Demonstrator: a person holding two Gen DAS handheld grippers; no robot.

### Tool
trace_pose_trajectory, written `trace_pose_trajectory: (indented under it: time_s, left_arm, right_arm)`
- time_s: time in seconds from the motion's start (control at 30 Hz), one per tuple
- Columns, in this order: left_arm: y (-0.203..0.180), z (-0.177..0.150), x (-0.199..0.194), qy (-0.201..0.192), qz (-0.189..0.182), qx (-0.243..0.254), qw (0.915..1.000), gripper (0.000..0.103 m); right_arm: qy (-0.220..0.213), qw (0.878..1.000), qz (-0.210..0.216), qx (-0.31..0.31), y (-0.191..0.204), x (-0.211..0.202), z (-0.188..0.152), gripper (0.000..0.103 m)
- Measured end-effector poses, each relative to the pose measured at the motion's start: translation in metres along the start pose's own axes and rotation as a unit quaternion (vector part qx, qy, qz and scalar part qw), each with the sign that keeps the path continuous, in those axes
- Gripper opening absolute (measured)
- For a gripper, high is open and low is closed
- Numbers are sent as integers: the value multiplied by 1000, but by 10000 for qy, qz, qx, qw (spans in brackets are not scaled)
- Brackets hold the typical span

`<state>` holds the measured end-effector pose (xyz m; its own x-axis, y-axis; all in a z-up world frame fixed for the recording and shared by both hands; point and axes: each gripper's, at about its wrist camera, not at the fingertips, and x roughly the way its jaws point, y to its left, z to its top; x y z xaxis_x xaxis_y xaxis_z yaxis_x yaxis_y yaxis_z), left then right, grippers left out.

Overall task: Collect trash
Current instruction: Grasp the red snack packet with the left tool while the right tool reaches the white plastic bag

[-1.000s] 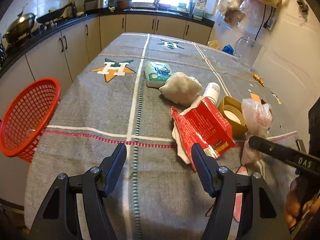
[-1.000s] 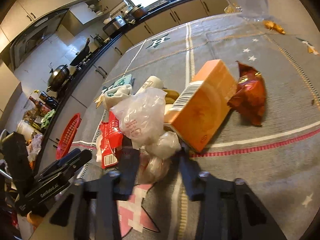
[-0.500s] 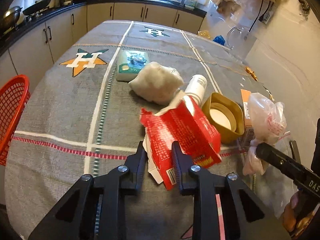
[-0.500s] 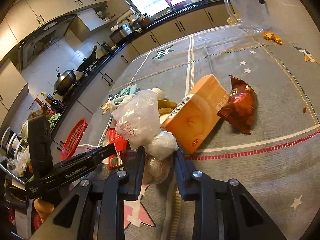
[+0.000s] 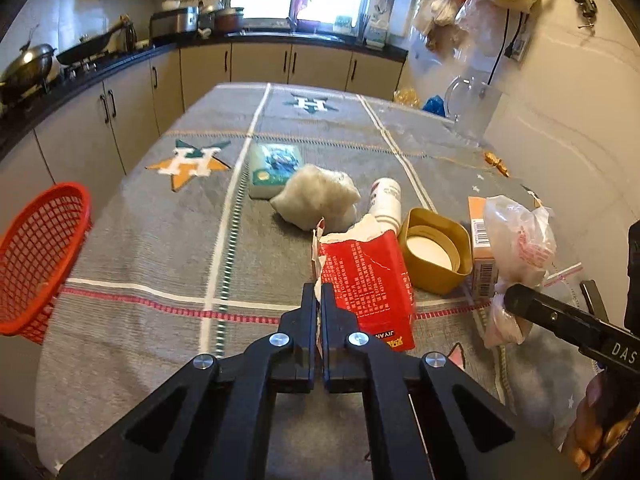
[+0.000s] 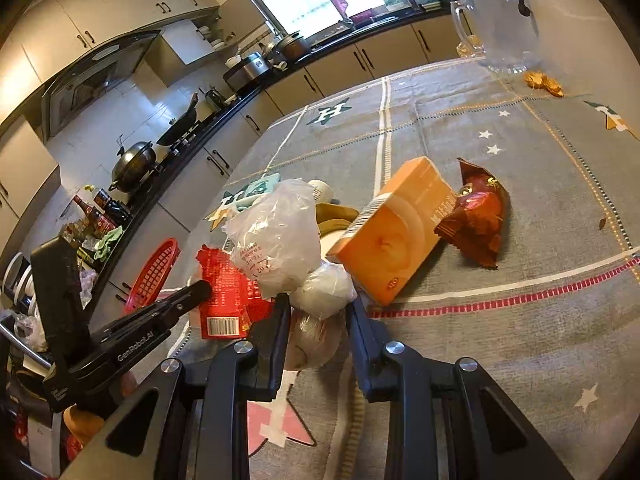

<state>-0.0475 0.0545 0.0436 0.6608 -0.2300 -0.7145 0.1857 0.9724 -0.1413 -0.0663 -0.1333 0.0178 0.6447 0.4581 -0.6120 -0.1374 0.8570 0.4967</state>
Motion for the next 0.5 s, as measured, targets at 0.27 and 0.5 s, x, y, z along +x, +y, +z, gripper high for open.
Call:
trace_pose_trajectory:
  time_s: [0.27,0.5]
  left_arm:
    - [6,-2,-14,-245,154,23,9996,2]
    - [3,-3,-16,-302,194,78,9993,2]
  right_arm:
    - [-18,9999,14,-139,11,-1,-2,30]
    - [13,9999,2,-156,12,2,-1,30]
